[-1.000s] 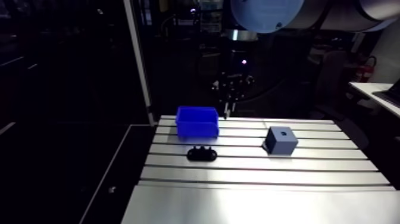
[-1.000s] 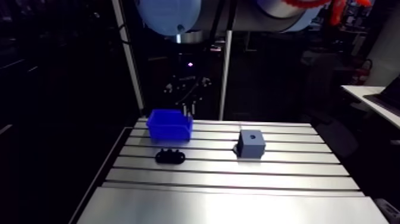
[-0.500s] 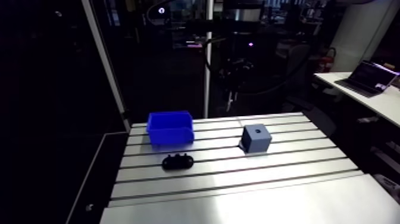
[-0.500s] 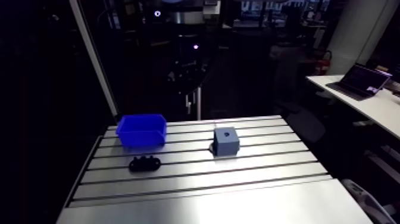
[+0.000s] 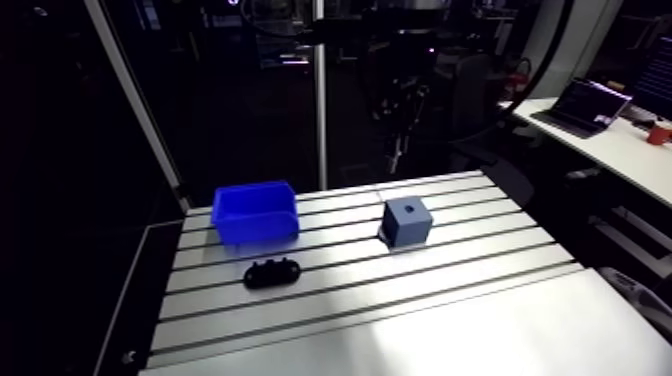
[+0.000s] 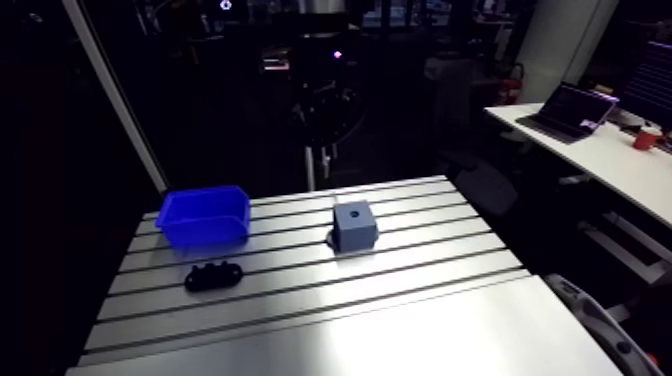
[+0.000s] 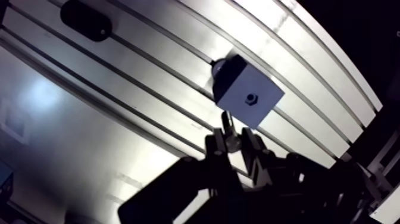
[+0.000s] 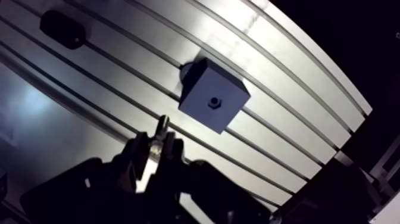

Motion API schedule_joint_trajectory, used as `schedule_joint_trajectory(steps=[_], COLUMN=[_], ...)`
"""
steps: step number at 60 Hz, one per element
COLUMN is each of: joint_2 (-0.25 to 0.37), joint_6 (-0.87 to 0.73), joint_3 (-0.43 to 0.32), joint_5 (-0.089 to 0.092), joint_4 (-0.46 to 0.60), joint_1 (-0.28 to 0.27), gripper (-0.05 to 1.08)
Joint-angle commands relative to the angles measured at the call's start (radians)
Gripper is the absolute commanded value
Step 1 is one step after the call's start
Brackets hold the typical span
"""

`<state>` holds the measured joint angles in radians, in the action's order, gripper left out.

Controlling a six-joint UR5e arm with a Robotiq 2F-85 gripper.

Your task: Pick up the M10 bolt and insert it into the hex recess until seated.

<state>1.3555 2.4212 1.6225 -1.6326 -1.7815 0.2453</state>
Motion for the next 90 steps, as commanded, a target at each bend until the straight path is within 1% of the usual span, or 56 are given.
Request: schedule_joint_trajectory(steps=[1, 2, 6, 13, 17, 22, 29, 56, 60, 65, 71, 73, 74, 75, 77, 79, 82, 83, 90], joint_2=[-0.020, -0.021, -0.028, -0.029, -0.040, -0.048, -0.064, -0.109, -0.127, -0.129, -0.144, -0.146, -0.146, -0.146, -0.146, -0.148, -0.148, -0.146, -0.148], joint_6=[0.005, 0.004, 0.006, 0.008, 0.008, 0.029, 0.055, 0.066, 0.068, 0.068, 0.080, 0.094, 0.094, 0.098, 0.098, 0.099, 0.099, 0.099, 0.099], joint_3=[-0.002, -0.002, -0.002, -0.003, -0.006, -0.007, -0.008, 0.004, 0.004, 0.007, 0.007, 0.007, 0.007, 0.007, 0.007, 0.007, 0.007, 0.007, 0.009], joint_5=[-0.052, -0.056, -0.062, -0.060, -0.060, -0.056, -0.057, -0.054, -0.054, -0.054, -0.050, -0.042, -0.042, -0.037, -0.037, -0.029, -0.027, -0.023, -0.014], joint_4=[-0.009, -0.009, -0.011, -0.011, -0.011, -0.012, -0.014, -0.058, -0.060, -0.063, -0.085, -0.099, -0.099, -0.104, -0.104, -0.105, -0.106, -0.105, -0.105], joint_1=[0.009, 0.009, 0.012, 0.020, 0.029, 0.041, 0.052, 0.060, 0.069, 0.073, 0.077, 0.077, 0.077, 0.076, 0.076, 0.076, 0.075, 0.075, 0.074], gripper=[1.00, 1.00, 1.01, 1.01, 1.02, 1.02, 1.02, 1.01, 1.01, 1.01, 1.01, 1.01, 1.01, 1.01, 1.01, 1.01, 1.01, 1.01, 1.01])
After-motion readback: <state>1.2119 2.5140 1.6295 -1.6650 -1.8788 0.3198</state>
